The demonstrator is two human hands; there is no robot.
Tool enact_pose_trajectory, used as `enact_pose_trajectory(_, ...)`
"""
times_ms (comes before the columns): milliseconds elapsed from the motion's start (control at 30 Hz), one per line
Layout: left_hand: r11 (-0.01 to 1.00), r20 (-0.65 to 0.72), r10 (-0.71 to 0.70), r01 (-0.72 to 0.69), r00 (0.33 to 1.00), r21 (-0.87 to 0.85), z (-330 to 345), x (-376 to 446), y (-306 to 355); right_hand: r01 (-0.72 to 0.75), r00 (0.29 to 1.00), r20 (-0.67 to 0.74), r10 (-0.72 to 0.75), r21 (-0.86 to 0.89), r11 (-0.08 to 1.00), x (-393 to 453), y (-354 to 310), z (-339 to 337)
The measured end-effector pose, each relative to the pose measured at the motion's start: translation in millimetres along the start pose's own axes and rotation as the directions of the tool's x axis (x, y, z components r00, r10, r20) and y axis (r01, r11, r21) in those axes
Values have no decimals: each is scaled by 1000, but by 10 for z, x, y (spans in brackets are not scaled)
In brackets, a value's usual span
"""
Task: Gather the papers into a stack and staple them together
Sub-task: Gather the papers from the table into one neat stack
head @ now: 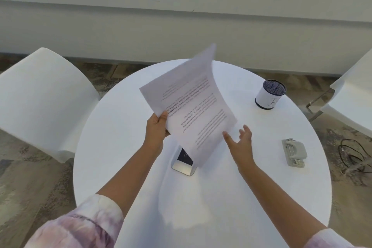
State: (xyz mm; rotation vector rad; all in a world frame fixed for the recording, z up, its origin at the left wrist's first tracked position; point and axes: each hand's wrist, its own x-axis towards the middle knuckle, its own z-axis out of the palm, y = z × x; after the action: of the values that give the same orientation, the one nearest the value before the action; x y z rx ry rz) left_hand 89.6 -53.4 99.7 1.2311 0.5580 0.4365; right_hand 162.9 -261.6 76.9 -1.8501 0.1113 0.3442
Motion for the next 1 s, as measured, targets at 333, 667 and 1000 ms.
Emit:
enact_pose_trajectory(333,956,53,-115,125,992,-264,-47,-147,-151,-62,994,106,40,219,974,65,-62,-16)
enact_pose_trajectory(667,972,-165,-143,107,976,-210,-677,90,-51,184,977,106,-186,23,983,154,-169,-261)
enact_pose_trajectory(1000,987,-64,-54,63,997,148,-679,18,-11,279,954,113,-279,19,960,190,-192,-255)
